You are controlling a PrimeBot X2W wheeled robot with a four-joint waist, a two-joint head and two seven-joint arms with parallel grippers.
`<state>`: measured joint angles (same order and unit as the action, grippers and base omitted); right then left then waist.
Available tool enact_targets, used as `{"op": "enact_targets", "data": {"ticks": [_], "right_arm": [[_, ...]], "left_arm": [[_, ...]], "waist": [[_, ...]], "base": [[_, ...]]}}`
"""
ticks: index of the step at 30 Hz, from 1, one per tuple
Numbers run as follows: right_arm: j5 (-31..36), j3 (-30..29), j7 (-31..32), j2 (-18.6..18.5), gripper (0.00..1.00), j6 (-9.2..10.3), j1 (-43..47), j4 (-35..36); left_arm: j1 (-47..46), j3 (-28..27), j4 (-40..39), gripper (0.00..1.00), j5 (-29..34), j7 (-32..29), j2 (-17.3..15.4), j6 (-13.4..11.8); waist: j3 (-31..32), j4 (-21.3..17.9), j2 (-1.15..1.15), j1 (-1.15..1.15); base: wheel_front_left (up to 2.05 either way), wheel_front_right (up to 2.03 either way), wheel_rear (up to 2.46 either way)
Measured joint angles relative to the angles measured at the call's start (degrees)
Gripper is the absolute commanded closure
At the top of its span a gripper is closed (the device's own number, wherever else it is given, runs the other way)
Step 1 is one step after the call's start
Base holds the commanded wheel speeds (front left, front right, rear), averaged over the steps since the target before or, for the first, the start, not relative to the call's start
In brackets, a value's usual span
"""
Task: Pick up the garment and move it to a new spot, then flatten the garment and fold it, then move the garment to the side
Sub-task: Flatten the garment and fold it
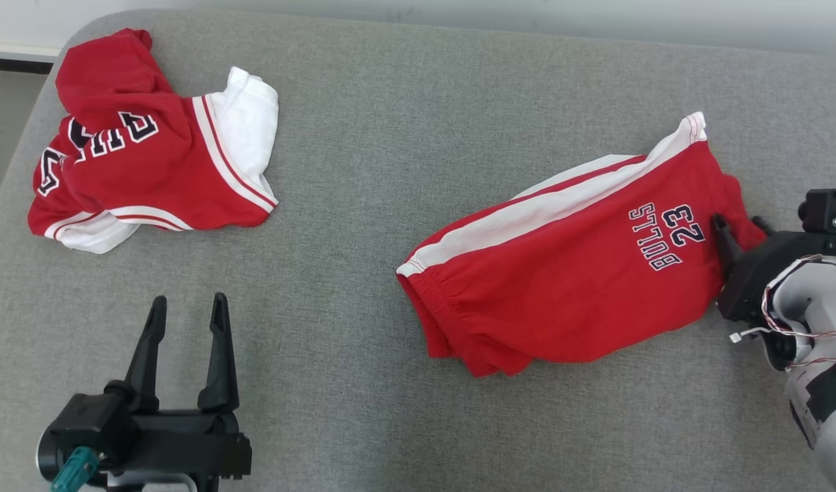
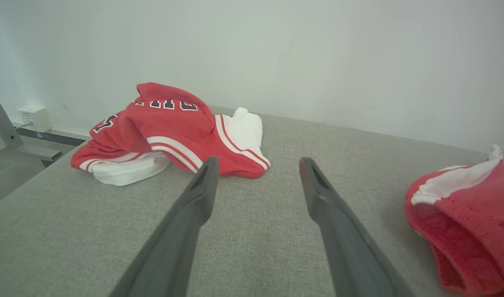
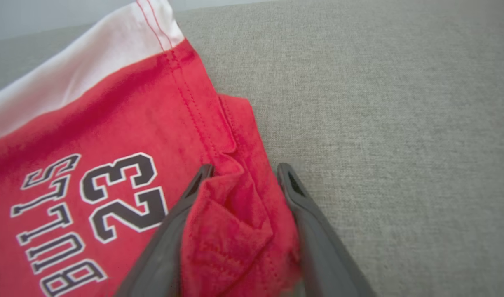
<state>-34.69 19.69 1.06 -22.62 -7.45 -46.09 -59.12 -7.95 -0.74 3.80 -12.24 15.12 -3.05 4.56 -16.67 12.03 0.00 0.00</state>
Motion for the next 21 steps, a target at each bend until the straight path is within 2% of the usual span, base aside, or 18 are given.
{"op": "enact_targets", "data": {"ticks": [5, 10, 16, 21], "right_arm": [[-2.75, 0.68, -0.63, 1.10, 1.00, -0.02, 0.29, 0.29], [-6.16, 1.27, -1.92, 0.38, 1.00, -0.02, 3.41, 1.44], [-10.78, 1.42, -3.20, -2.10, 1.00, -0.02, 9.57, 3.66], [-13.06, 0.81, -3.70, -6.01, 1.00, -0.02, 14.15, 4.12]], "left_arm": [[0.50, -0.24, 1.27, 0.00, 0.01, 0.00, 0.10, 0.37], [1.52, -0.67, 2.13, 0.00, 0.13, 0.00, 0.12, 0.46], [3.25, -1.91, 2.81, 0.00, 1.66, 0.00, 0.14, 0.59], [4.70, -2.66, 2.83, 0.00, 2.05, 0.00, 0.15, 0.96]], "waist": [[0.63, -1.09, 0.00, 0.00], [2.40, -2.60, 0.00, 0.00], [5.37, -4.72, 0.00, 0.00], [7.50, -6.87, 0.00, -0.01]], "base": [[0.00, 0.00, 0.00], [0.00, 0.00, 0.00], [0.00, 0.00, 0.00], [0.00, 0.00, 0.00]]}}
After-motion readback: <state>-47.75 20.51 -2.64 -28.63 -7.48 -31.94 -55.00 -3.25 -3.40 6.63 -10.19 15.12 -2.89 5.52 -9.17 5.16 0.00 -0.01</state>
